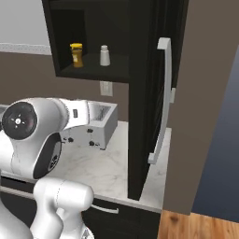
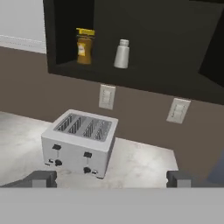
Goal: Collect the turmeric, ketchup, and shaker from the cabinet and place them next to the stove.
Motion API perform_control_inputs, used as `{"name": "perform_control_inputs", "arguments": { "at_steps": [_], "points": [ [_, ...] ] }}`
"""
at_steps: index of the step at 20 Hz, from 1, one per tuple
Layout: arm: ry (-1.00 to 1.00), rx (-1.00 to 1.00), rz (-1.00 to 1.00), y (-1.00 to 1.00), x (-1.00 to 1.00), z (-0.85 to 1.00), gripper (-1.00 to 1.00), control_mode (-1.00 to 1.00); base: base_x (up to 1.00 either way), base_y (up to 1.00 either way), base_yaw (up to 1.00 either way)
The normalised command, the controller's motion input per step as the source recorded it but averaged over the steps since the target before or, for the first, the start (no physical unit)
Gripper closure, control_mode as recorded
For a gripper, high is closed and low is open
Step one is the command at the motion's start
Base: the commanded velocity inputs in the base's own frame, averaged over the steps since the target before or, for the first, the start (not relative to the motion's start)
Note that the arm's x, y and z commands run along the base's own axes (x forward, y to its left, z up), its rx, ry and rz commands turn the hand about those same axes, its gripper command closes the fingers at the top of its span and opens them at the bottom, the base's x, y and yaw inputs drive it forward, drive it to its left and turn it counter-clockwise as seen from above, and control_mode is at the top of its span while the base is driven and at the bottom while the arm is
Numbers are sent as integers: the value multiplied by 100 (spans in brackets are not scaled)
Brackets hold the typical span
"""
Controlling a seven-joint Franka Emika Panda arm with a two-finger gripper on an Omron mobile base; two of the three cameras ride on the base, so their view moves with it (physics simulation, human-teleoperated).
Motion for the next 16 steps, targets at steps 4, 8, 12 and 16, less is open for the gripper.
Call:
{"name": "perform_control_inputs", "arguments": {
  "at_steps": [4,8,12,16],
  "points": [
    [-17,-1,0,0,1,41,-100,-100,0,0,0],
    [-9,0,-2,0,5,39,-100,-100,0,0,0],
    [-6,0,0,7,24,42,-100,-100,0,0,0],
    [-4,0,0,8,40,31,-100,-100,0,0,0]
  ]
}}
